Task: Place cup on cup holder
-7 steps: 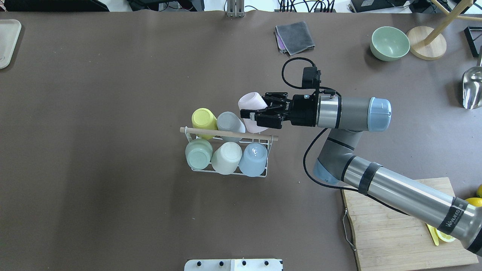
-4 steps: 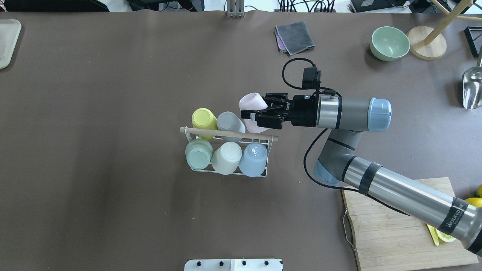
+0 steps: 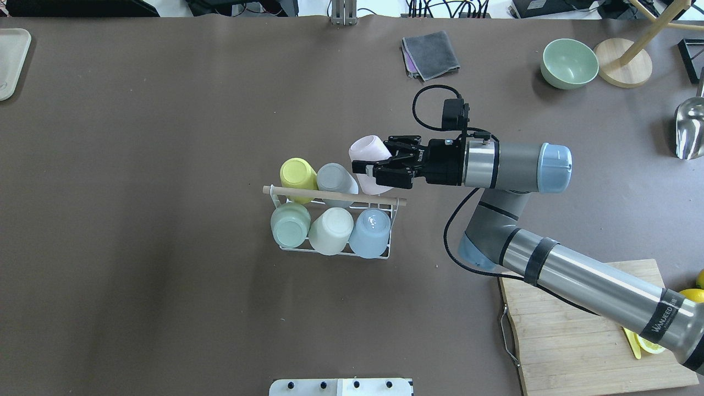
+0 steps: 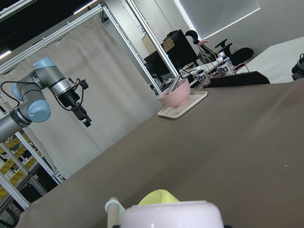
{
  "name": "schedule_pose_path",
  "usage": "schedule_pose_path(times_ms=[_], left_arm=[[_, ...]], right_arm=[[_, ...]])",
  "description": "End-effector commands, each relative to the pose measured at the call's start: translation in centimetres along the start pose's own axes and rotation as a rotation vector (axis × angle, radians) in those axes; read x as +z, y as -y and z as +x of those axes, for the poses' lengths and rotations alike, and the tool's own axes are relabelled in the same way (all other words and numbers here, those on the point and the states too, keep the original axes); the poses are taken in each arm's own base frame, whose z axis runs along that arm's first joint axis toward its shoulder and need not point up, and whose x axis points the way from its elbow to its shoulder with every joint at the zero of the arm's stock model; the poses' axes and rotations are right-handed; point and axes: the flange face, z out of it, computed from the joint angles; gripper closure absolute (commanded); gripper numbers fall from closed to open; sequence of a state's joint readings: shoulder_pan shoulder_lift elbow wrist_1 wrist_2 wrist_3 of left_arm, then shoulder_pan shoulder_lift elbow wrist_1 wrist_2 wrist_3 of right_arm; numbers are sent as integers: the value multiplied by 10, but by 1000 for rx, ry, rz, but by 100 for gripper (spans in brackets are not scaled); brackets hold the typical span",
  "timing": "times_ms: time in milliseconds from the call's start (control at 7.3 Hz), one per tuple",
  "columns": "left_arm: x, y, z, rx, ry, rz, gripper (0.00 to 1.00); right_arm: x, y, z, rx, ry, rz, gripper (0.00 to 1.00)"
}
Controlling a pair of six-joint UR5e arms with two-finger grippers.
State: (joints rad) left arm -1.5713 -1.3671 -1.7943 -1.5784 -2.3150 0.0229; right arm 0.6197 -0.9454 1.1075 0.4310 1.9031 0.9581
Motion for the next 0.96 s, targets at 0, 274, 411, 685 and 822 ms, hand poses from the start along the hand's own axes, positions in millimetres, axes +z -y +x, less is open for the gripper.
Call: schedule_pose_path(times_ms=[0,274,411,685,822], left_arm=[[1,-9,-4,-12,-1,-5,2],[11,-13,-14,-41,-5,-28,2],[11,-13,-14,-42,-8,-28,2],[12,-12,-13,-46,-14,-31,2],[13,-12,-14,-49,-16,-32,2]], right_arm=[[0,0,0,1,0,-1,100],[-3,-3,3,2,-6,-5,100],[-3,-3,3,2,-6,-5,100],[-4,-4,3,2,-7,-7,100],[-4,-4,3,2,-8,-6,100]])
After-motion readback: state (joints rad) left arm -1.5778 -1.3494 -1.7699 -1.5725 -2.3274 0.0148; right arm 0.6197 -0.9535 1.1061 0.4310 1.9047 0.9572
